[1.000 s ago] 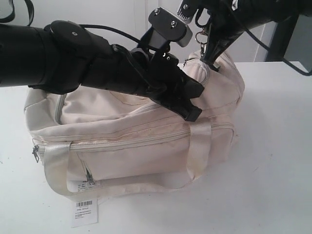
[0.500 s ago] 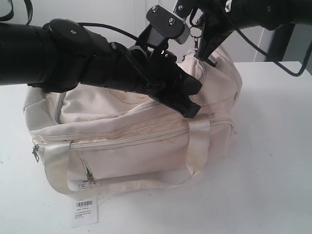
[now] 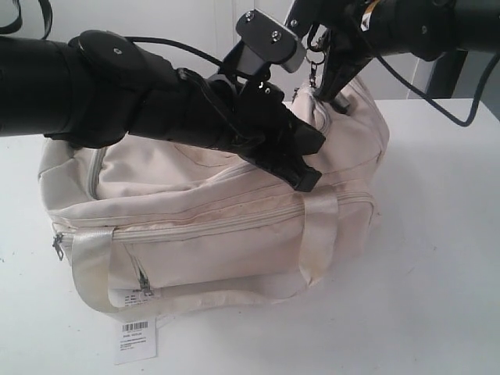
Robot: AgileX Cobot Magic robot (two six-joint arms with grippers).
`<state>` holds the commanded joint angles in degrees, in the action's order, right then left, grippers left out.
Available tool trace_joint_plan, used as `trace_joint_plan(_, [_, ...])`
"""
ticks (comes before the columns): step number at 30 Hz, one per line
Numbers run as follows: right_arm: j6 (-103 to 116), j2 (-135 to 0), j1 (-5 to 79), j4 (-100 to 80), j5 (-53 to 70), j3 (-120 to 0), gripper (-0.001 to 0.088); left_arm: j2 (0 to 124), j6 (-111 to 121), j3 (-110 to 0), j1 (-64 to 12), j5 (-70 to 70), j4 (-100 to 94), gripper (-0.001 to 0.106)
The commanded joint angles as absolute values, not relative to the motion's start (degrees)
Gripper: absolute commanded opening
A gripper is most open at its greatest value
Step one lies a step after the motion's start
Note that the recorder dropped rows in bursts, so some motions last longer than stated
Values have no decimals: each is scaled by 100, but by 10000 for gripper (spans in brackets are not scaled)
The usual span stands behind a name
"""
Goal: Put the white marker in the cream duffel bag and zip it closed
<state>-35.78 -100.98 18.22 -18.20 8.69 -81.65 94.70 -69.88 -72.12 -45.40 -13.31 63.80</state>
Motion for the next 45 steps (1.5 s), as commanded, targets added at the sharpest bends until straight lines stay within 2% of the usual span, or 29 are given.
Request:
trace_joint_plan(25, [-3553,-10098,1822,-1784,929,-8165,15,9470,-6988,-7212,-4540,-1351,6403,0])
trace_joint_plan(29, [-3540,-10098,1822,-1784,929,-8165,117,9470,-6988,-7212,-4540,-1351,6403,0])
trace_joint_plan(35, [-3540,-10098,1822,-1775,929,-8165,407,9470,-6988,-7212,-4540,-1351,6403,0])
trace_joint_plan(37, [-3540,-10098,1822,-1775,929,-8165,478,9470,-6988,-7212,-4540,-1351,6403,0])
trace_joint_plan(43, [-3540,-9930,1822,-1775,1358,-8165,500,9470,-6861,-7212,-4540,-1271,6416,0])
trace_joint_plan(45, [-3444,-9845,1822,-1775,1620,-8165,500,9470,-6785,-7212,-4540,-1117,6425,42])
